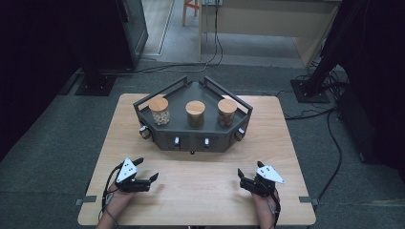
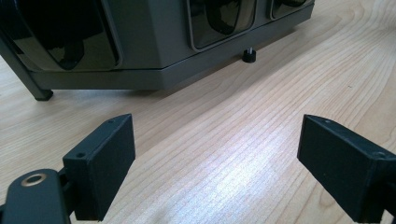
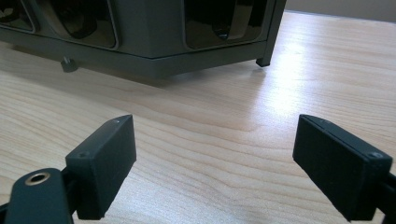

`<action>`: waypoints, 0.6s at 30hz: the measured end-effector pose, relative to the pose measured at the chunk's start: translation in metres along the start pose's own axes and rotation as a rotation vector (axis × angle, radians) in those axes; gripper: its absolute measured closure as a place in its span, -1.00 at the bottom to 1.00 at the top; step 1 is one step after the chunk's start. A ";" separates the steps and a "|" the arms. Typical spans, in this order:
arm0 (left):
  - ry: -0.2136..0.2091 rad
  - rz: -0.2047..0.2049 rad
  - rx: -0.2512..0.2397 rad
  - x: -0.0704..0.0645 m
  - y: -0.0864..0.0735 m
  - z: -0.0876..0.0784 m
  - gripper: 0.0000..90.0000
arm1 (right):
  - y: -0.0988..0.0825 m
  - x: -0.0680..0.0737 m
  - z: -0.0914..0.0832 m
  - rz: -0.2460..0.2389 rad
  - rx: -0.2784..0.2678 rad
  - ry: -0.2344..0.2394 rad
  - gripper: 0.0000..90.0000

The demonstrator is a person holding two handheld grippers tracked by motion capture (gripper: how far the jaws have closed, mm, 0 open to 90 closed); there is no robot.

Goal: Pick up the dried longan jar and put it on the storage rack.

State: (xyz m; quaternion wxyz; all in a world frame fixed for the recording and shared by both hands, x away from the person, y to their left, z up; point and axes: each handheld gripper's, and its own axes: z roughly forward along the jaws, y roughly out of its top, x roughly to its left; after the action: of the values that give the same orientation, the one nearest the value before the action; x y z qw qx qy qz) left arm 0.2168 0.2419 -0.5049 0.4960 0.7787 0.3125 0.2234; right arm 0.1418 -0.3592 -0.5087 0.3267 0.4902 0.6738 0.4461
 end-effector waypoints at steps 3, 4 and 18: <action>-0.002 0.002 -0.001 0.000 0.000 0.000 -0.76 | -0.001 0.000 0.001 0.002 0.006 0.000 -0.71; -0.003 0.002 -0.001 0.000 0.000 0.000 -0.76 | -0.001 0.000 0.001 0.000 0.006 -0.001 -0.71; -0.005 0.002 0.002 0.000 0.000 0.001 -0.76 | 0.001 0.003 0.003 -0.004 0.034 -0.007 -0.71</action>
State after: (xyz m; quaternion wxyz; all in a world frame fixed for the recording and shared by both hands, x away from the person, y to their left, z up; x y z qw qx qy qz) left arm 0.2176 0.2413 -0.5050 0.4959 0.7801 0.3105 0.2217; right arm 0.1439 -0.3557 -0.5095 0.3216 0.4960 0.6810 0.4323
